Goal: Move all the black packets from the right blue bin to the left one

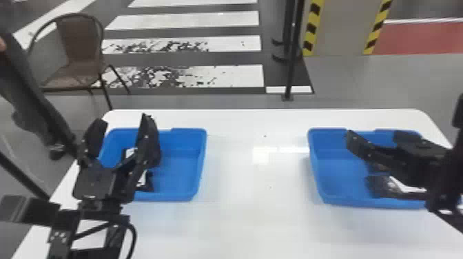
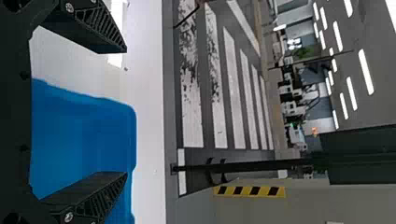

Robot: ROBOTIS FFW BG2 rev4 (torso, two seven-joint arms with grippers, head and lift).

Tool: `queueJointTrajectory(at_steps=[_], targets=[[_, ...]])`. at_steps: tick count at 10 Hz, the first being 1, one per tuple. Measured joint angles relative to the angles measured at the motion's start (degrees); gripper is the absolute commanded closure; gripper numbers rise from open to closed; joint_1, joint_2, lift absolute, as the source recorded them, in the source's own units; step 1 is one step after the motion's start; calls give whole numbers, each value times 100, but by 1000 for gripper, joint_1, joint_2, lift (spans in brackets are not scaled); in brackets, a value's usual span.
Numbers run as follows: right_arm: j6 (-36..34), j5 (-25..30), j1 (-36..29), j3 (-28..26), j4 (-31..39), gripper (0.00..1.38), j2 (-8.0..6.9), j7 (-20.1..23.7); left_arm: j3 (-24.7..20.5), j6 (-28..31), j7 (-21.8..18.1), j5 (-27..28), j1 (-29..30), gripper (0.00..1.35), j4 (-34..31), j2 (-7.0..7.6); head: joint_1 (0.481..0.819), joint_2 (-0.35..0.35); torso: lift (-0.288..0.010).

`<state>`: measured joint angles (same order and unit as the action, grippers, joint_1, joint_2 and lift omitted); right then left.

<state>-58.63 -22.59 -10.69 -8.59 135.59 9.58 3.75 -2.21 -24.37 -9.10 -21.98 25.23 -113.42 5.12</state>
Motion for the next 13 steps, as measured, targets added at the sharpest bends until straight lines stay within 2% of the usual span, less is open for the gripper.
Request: queueJointTrajectory(at_steps=[2, 5, 9, 13], targets=[[-875, 583, 375, -246, -254, 98, -4, -131, -12, 17, 1, -9, 69, 116, -38, 10, 695, -16, -140], [-1602, 1031, 1062, -437, -1266, 136, 20, -138, -23, 31, -2, 95, 172, 116, -54, 15, 695, -90, -140], [-2397, 1416, 1741, -247, -2247, 136, 179, -129, -136, -35, -4, 254, 225, 117, -87, -3, 695, -109, -140], [-2645, 1436, 2176, 89, -2951, 137, 266, -100, -201, -103, -4, 353, 235, 117, -90, -29, 695, -88, -140]])
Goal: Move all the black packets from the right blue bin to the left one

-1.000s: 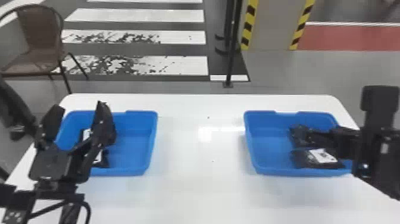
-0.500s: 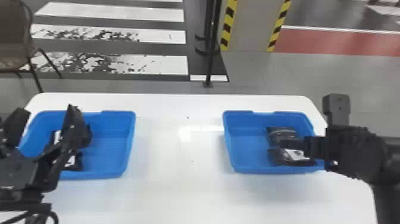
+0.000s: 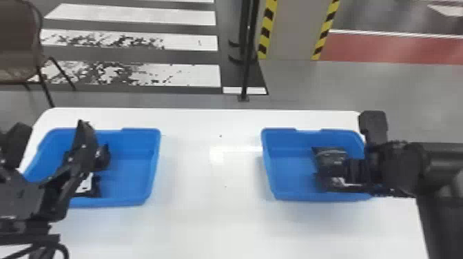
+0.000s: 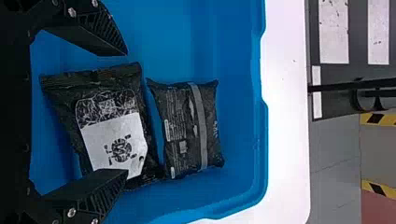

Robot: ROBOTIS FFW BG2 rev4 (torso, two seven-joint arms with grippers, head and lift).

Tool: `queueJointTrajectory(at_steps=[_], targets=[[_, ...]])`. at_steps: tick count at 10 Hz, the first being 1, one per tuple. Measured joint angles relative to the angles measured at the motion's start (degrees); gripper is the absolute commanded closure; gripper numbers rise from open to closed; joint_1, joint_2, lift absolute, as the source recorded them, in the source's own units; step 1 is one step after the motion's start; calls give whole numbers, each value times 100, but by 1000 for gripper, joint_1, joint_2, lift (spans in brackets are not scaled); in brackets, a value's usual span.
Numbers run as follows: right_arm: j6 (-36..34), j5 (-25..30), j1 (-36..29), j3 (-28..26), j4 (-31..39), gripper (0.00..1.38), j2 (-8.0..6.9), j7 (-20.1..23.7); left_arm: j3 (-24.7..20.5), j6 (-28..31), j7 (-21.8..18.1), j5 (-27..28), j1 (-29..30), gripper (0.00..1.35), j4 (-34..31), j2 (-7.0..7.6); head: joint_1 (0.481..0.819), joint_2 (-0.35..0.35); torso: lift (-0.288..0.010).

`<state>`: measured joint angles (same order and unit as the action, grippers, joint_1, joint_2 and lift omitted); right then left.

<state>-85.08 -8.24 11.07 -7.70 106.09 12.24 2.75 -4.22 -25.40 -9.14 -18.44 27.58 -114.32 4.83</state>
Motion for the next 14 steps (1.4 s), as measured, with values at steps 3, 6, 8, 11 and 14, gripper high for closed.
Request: queueJointTrajectory(at_steps=[3, 6, 8, 11, 14], targets=[[-175, 224, 189, 80, -301, 137, 34, 6, -13, 60, 1, 5, -2, 117, 1, -7, 695, -101, -140], [-179, 327, 305, 229, -647, 137, 85, 6, -32, 85, 0, 14, -9, 117, 2, -11, 695, -104, -140], [-147, 332, 326, 233, -800, 168, 85, 6, -61, 102, 1, 21, 9, 117, 4, -17, 695, -104, -140], [-203, 308, 428, 247, -1039, 697, 88, 41, -71, 121, 0, 38, -2, 117, 3, -28, 695, -103, -140], [-394, 146, 473, 321, -1008, 1012, 96, 40, -115, 120, 0, 47, 13, 117, 3, -44, 695, -84, -140]])
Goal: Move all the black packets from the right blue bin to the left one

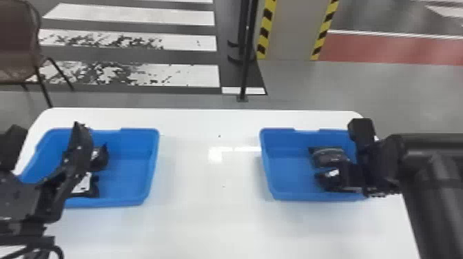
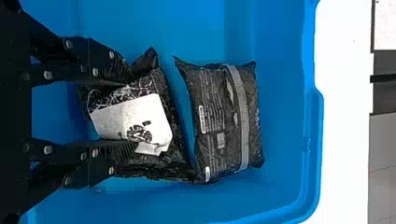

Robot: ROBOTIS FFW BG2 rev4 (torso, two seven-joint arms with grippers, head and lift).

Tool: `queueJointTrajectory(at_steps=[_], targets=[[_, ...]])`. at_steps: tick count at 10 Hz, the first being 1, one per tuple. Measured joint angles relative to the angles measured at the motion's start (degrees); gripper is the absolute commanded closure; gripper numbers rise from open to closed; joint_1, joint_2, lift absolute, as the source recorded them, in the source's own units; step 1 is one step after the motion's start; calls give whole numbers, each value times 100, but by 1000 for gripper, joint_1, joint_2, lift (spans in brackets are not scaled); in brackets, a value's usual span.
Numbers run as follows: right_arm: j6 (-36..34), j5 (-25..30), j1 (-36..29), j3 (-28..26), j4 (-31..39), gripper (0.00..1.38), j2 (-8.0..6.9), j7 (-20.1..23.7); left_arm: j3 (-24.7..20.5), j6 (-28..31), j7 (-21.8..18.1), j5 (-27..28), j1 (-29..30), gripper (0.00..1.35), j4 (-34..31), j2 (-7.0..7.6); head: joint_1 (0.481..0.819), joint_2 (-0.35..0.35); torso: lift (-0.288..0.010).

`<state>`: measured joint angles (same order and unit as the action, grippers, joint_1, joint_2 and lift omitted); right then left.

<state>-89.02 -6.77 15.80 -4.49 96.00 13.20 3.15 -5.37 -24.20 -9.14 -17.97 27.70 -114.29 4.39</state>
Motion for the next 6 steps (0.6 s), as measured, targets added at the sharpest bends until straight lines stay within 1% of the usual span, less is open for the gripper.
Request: queueJointTrajectory(at_steps=[2, 4, 5, 6], targets=[[95, -368, -391, -134, 615, 1012, -11, 12, -6, -16, 0, 3, 12, 119, 0, -2, 695, -68, -140], [392, -784, -860, -326, 1472, 1012, -42, 63, -26, -68, 0, 3, 21, 117, 0, -8, 695, -37, -140], [789, -989, -1098, -386, 1886, 1012, -60, 146, -28, -87, 0, 3, 17, 119, 1, -10, 695, -15, -140], [1479, -1208, -1332, -412, 2193, 1012, -82, 261, -19, -95, 1, 3, 14, 117, 1, -11, 695, -5, -140]])
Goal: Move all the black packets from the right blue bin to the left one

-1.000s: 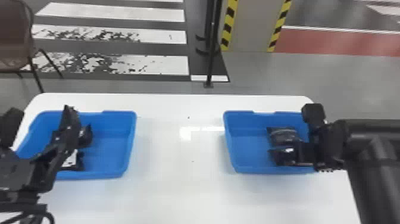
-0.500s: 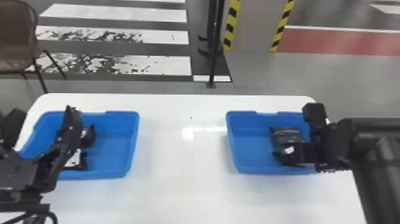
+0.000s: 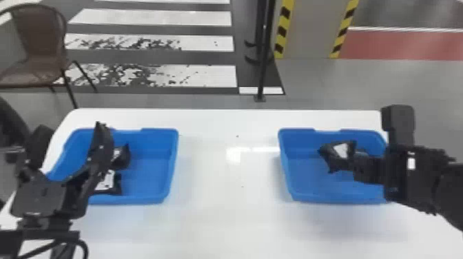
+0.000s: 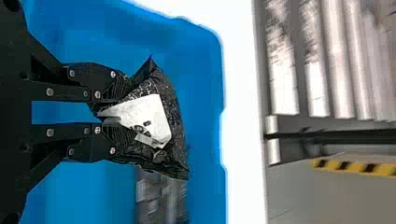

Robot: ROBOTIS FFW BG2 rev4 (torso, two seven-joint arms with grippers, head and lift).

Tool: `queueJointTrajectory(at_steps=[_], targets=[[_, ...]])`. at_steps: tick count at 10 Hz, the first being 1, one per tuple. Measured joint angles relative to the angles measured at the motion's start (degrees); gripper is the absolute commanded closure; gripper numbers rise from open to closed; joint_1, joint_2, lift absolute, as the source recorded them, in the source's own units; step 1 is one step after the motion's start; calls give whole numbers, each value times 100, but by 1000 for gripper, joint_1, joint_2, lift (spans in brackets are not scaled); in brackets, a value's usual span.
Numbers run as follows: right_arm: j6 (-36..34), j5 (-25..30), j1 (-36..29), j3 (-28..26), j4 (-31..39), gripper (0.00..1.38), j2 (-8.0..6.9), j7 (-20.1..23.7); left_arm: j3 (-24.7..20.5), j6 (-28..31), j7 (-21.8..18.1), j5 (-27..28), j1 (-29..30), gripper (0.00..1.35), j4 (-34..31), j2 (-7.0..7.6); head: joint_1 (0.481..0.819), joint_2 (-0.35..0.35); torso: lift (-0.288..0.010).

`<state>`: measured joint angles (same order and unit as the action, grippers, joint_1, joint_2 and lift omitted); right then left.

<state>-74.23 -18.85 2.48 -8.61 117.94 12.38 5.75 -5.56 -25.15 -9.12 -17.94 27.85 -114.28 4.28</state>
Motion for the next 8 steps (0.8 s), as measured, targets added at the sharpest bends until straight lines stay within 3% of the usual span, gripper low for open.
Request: queueJointTrajectory(at_steps=[2, 3, 6, 8], targets=[[1574, -302, -243, -2, 197, 1012, -86, 624, 10, -2, -2, 0, -4, 119, 0, -2, 695, 45, -140], [2495, -489, -180, 73, -124, 1012, -110, 1163, 23, -2, -2, 0, -14, 117, -1, -4, 685, 74, -140], [4676, -983, 671, 642, -2326, 1013, -8, 2613, 62, 15, 1, 0, -58, 119, 0, -7, 648, 115, -140], [5551, -1226, 954, 1126, -3167, 1013, 30, 2971, 91, 86, 1, 0, -75, 116, 2, -6, 647, 131, -140]])
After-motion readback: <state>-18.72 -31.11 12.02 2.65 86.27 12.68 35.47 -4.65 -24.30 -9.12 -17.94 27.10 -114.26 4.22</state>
